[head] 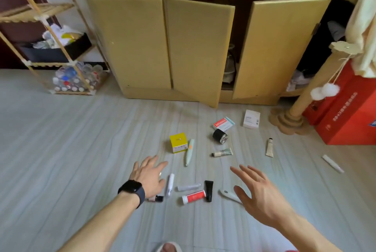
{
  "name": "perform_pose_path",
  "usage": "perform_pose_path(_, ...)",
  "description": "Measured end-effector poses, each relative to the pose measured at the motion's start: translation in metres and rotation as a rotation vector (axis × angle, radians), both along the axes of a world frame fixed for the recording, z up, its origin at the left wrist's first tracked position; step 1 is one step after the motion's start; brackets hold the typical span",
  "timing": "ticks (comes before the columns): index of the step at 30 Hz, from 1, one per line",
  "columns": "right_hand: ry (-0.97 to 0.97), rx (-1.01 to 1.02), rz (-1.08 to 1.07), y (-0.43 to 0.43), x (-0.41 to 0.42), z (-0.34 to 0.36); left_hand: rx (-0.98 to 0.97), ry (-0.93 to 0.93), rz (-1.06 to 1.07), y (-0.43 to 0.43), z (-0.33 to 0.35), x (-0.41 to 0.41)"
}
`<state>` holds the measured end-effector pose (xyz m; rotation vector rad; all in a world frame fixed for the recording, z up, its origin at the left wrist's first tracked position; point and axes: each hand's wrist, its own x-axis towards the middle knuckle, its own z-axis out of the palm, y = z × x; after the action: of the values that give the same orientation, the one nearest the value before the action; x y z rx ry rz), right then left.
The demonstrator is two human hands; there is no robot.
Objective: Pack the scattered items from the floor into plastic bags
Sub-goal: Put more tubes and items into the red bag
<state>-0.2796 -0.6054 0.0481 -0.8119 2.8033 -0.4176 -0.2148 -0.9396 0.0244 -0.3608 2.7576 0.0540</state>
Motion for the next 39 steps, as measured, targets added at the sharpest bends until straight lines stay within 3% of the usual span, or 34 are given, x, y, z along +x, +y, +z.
perform_pose_path(7,-0.168,0.235,-0.045,-0.027,-0.055,-0.083,0.055,-0.096,-0.037,0.006,-0.096,-0.009)
perform_pose_path(13,-0.288,0.352,-0.247,-0.018,-0.089,-0.163,0.141,-0.154,-0.222,0.044,-0.168,-0.046)
perform_pose_path(16,-0.315,0.394,-0.352,-0.010,-0.073,-0.200,0.100,-0.164,-0.246,0.064,-0.194,-0.055)
perform_pose_path(21,-0.232,0.510,-0.333,0.005,-0.007,-0.227,-0.069,-0.083,-0.332,0.068,-0.217,-0.060)
perform_pose_path(23,-0.306,0.536,-0.389,0.001,0.004,-0.228,-0.096,-0.083,-0.373,0.060,-0.214,-0.062)
perform_pose_path(26,-0.529,0.341,-0.431,-0.002,0.004,-0.221,-0.069,-0.050,-0.334,0.055,-0.190,-0.061)
perform_pose_path(30,-0.734,-0.124,-0.537,0.004,0.018,-0.164,-0.107,0.027,-0.433,0.063,-0.140,-0.063)
perform_pose_path(35,-0.615,-0.512,-0.573,0.049,0.075,-0.087,-0.014,0.099,-0.569,0.110,-0.063,-0.073)
perform_pose_path(39,-0.512,-0.674,-0.681,0.104,0.122,-0.032,0.113,0.107,-0.709,0.183,-0.007,-0.068)
